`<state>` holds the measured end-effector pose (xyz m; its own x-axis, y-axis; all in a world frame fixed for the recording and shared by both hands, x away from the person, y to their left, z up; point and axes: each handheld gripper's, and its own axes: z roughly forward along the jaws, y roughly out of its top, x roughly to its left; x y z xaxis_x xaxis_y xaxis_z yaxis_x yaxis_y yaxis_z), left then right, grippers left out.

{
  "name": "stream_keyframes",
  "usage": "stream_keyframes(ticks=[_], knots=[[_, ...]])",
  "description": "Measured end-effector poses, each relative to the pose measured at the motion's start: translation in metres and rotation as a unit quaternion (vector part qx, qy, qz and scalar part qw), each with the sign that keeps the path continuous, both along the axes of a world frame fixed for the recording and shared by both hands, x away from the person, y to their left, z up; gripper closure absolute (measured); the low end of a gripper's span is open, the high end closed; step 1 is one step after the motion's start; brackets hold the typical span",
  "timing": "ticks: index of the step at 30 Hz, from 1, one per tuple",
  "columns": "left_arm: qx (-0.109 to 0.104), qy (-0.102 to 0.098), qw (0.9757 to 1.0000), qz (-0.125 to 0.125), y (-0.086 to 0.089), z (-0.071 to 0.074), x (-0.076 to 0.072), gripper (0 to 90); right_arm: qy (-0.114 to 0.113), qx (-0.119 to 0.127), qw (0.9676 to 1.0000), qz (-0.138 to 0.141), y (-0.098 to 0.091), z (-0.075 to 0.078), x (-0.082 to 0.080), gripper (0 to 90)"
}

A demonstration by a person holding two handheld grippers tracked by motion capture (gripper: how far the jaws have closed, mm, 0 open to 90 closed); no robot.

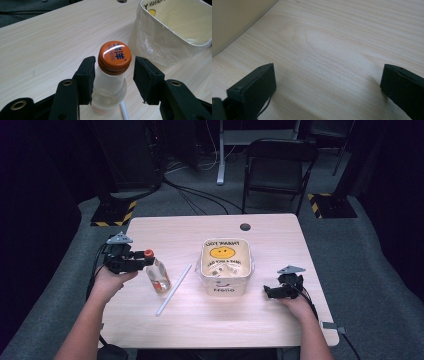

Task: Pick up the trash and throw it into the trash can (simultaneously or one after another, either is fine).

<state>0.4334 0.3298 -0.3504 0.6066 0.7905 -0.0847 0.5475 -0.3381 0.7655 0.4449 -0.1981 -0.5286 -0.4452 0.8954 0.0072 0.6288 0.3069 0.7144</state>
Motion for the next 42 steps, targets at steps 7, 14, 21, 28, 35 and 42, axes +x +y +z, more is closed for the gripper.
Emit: stream_keyframes(ticks=[7, 14, 21, 28, 35, 42], knots=[[0.003, -0.001, 1.0, 0.005, -0.002, -0.002, 0.003, 54.3, -0.001, 0.0, 1.0, 0.001, 0.0, 0.0, 0.0, 0.0], [0.012, -0.005, 0.9999, 0.008, -0.005, -0.004, 0.004, 56.1, -0.001, 0.0, 1.0, 0.002, 0.0, 0.0, 0.0, 0.0], [0.02, -0.016, 0.9996, 0.005, -0.009, -0.005, 0.006, 59.5, -0.001, 0.0, 1.0, 0.002, 0.0, 0.0, 0.0, 0.0], [0.027, -0.025, 0.9993, 0.006, -0.013, -0.003, 0.006, 61.7, 0.0, 0.0, 1.0, 0.002, 0.0, 0.0, 0.0, 0.0], [0.035, -0.023, 0.9991, 0.003, -0.013, -0.001, 0.007, 62.4, 0.0, 0.0, 1.0, 0.002, 0.0, 0.0, 0.0, 0.0], [0.045, -0.015, 0.9989, -0.001, -0.012, 0.004, 0.007, 62.5, 0.0, 0.0, 1.0, 0.002, 0.0, 0.0, 0.0, 0.0]])
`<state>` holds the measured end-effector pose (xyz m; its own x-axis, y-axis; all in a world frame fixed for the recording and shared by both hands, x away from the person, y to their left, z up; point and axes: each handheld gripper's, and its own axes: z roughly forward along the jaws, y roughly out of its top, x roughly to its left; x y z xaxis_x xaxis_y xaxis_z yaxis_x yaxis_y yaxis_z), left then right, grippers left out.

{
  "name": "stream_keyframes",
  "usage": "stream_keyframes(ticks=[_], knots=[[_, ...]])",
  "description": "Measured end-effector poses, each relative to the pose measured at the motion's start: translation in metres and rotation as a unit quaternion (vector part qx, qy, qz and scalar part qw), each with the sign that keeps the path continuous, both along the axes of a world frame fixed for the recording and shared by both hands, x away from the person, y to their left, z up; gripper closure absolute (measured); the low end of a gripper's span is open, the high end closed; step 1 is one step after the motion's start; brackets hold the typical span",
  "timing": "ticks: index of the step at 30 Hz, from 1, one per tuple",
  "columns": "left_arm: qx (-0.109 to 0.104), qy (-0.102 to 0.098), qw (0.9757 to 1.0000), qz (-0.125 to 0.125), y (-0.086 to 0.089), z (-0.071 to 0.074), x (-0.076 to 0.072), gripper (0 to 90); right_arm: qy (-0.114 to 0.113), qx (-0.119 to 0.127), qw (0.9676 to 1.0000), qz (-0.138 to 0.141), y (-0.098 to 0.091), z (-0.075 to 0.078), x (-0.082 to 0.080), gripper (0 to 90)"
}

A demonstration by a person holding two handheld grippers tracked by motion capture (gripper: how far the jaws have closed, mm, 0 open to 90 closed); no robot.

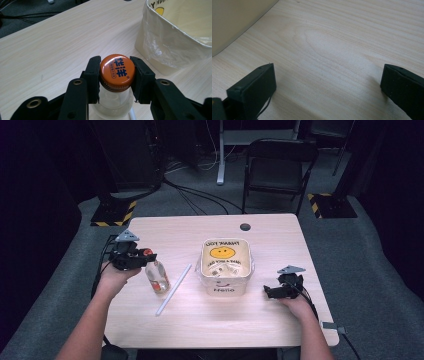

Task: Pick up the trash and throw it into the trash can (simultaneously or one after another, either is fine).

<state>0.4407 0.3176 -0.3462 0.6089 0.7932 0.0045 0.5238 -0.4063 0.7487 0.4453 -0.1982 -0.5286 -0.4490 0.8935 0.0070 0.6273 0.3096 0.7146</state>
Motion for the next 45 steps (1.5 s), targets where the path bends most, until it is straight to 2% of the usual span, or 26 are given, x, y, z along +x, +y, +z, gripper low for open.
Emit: stream_keyframes(ticks=[23, 45], knots=[[0.009, -0.014, 0.9997, -0.015, -0.005, 0.048, -0.01, 62.6, 0.0, 0.0, 1.0, 0.001, 0.0, 0.0, 0.0, 0.0], [0.022, -0.025, 0.9983, -0.048, -0.028, 0.091, -0.011, 62.6, 0.0, 0.0, 1.0, 0.001, 0.0, 0.0, 0.0, 0.0]])
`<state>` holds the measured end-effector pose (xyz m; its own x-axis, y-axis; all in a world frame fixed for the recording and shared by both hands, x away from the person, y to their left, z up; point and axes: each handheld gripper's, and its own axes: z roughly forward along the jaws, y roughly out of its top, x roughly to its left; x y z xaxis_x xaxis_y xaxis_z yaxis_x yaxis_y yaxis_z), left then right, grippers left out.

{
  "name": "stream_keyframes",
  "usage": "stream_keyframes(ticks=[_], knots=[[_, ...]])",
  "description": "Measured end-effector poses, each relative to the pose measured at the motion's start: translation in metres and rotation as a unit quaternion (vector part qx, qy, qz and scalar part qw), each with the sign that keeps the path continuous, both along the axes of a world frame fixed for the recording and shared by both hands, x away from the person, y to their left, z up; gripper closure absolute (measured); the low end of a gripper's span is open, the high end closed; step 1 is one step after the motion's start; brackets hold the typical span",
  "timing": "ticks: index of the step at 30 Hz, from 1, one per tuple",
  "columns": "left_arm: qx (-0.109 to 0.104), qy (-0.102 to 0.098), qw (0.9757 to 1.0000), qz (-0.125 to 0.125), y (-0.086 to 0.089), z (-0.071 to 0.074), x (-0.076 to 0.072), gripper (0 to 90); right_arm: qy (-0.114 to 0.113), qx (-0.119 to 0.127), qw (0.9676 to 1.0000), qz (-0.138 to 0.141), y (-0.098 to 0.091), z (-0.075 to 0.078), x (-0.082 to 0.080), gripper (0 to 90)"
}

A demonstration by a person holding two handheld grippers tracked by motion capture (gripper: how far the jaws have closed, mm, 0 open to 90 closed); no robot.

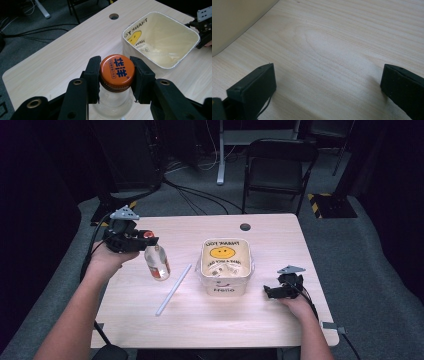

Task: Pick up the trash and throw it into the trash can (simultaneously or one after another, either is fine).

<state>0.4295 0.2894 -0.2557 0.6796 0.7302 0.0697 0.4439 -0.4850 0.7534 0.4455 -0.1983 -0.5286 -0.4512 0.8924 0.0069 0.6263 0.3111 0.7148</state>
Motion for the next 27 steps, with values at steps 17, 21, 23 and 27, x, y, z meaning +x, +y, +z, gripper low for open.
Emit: stream_keyframes(ticks=[17, 21, 23, 27], knots=[[0.003, -0.015, 0.9993, -0.034, -0.029, 0.032, 0.003, 62.7, 0.001, 0.0, 1.0, 0.001, 0.0, 0.0, 0.0, 0.0], [0.001, -0.014, 0.9991, -0.04, -0.034, 0.036, 0.005, 62.6, 0.001, 0.001, 1.0, 0.001, 0.0, 0.0, 0.0, 0.0], [0.002, -0.017, 0.9989, -0.044, -0.038, 0.039, 0.007, 62.7, 0.001, 0.0, 1.0, 0.002, 0.0, 0.0, 0.0, 0.0], [0.002, -0.018, 0.9986, -0.049, -0.045, 0.045, 0.009, 62.7, -0.001, -0.002, 1.0, 0.005, 0.0, 0.0, 0.0, 0.0]])
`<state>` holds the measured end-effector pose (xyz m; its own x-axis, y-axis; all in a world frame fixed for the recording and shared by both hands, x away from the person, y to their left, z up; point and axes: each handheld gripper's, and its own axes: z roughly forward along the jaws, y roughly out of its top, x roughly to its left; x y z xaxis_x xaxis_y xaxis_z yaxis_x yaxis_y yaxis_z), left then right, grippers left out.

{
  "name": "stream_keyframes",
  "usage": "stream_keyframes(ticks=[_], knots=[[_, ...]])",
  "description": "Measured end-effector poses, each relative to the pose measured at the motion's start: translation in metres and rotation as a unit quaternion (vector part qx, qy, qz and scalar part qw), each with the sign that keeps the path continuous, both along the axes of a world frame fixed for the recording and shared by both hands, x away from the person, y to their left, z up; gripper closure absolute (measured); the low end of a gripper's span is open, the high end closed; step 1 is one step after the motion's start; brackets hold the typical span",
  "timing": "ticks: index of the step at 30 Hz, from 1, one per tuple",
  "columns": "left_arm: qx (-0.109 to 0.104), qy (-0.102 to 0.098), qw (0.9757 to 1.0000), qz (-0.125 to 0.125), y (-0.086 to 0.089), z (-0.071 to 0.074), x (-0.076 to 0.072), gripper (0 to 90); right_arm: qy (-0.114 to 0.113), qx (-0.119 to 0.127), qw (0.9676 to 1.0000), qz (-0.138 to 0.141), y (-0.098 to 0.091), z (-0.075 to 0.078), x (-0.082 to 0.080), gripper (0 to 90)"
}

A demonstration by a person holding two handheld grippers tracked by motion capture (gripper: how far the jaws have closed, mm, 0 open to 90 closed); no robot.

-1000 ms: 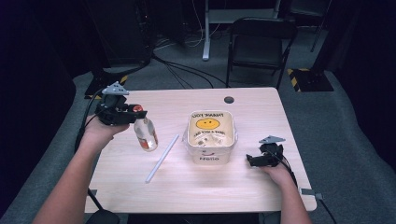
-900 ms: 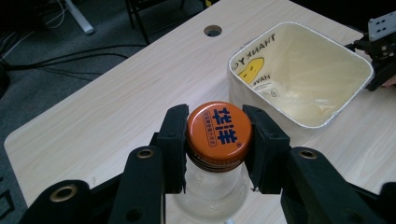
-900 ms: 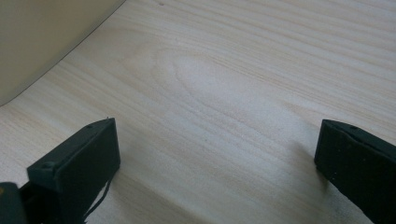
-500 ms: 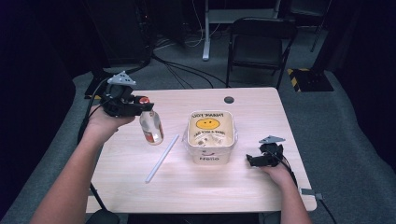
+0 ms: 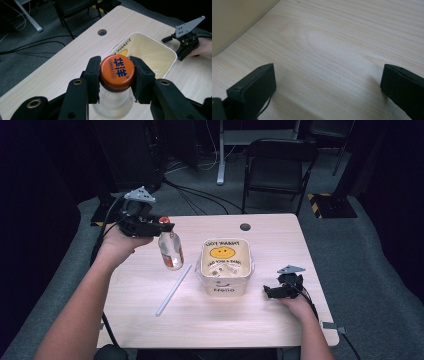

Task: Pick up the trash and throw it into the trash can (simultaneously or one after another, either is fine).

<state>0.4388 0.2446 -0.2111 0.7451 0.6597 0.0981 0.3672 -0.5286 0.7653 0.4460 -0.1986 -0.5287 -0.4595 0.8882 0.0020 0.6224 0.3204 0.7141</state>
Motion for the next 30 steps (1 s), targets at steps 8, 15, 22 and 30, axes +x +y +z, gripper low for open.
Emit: stream_keyframes(ticks=[8, 15, 22, 30], knots=[[0.0, -0.003, 1.0, -0.009, -0.014, 0.009, 0.005, 62.7, 0.0, 0.001, 1.0, 0.0, 0.0, 0.0, 0.0, 0.0], [-0.005, -0.004, 0.9998, -0.017, -0.024, 0.016, 0.008, 62.7, 0.001, 0.0, 1.0, 0.001, 0.0, 0.0, 0.0, 0.0], [-0.005, -0.007, 0.9998, -0.021, -0.036, 0.023, 0.012, 62.7, 0.001, -0.001, 1.0, 0.003, 0.0, 0.0, 0.0, 0.0], [-0.008, -0.007, 0.9995, -0.029, -0.05, 0.027, 0.017, 62.7, 0.001, -0.001, 1.0, 0.003, 0.0, 0.0, 0.001, 0.0]])
